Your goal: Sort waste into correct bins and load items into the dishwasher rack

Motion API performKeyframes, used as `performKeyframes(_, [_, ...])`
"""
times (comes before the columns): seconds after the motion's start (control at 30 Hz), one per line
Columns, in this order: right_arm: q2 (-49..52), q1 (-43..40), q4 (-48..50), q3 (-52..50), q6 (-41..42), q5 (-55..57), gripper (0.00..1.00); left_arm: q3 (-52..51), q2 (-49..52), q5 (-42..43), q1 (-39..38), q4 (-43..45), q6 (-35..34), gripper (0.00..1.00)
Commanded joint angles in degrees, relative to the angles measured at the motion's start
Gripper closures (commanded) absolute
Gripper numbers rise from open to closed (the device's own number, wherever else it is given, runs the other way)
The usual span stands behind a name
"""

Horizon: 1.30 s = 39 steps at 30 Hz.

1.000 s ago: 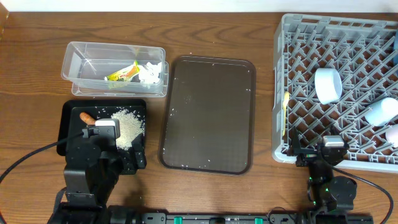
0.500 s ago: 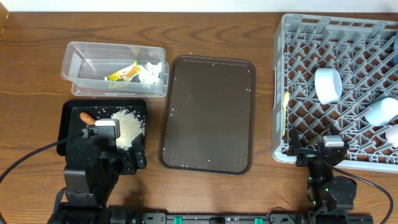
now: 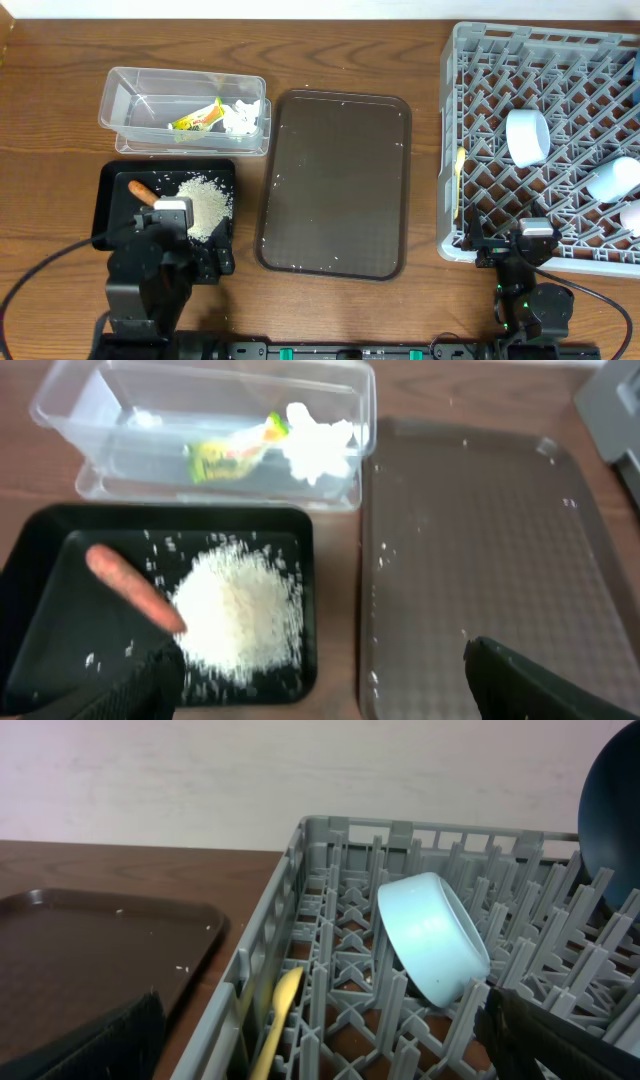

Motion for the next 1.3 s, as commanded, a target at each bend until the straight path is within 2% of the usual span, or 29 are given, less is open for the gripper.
performKeyframes(0.0, [-0.4,0.3,-0.2,-0.1,-1.0,0.2,0.01,-5.9,-4.8,-0.5,1.1,3.6,1.4,0.09])
performKeyframes(0.33, [-0.4,0.3,-0.2,-0.1,-1.0,0.2,0.01,-27.8,-20.5,-0.5,2.9,25.9,1.4,0.09])
performKeyframes(0.57, [-0.4,0.3,-0.2,-0.1,-1.0,0.2,0.01,-38.7,-23.6,-0.6,3.0,43.5,1.7,0.08])
performKeyframes(0.73, [-0.4,0.3,-0.2,-0.1,-1.0,0.2,0.01,-39.1,-23.6,-0.7,3.0,43.9,5.1,0.09])
performKeyframes(0.87, [-0.4,0.3,-0.2,-0.1,-1.0,0.2,0.01,-39.0,-23.6,0.6,3.0,39.6,4.5,0.09])
performKeyframes(1.27, [-0.4,0.3,-0.2,-0.1,-1.0,0.2,0.01,-39.0,-23.5,0.6,3.0,39.9,4.5,0.09])
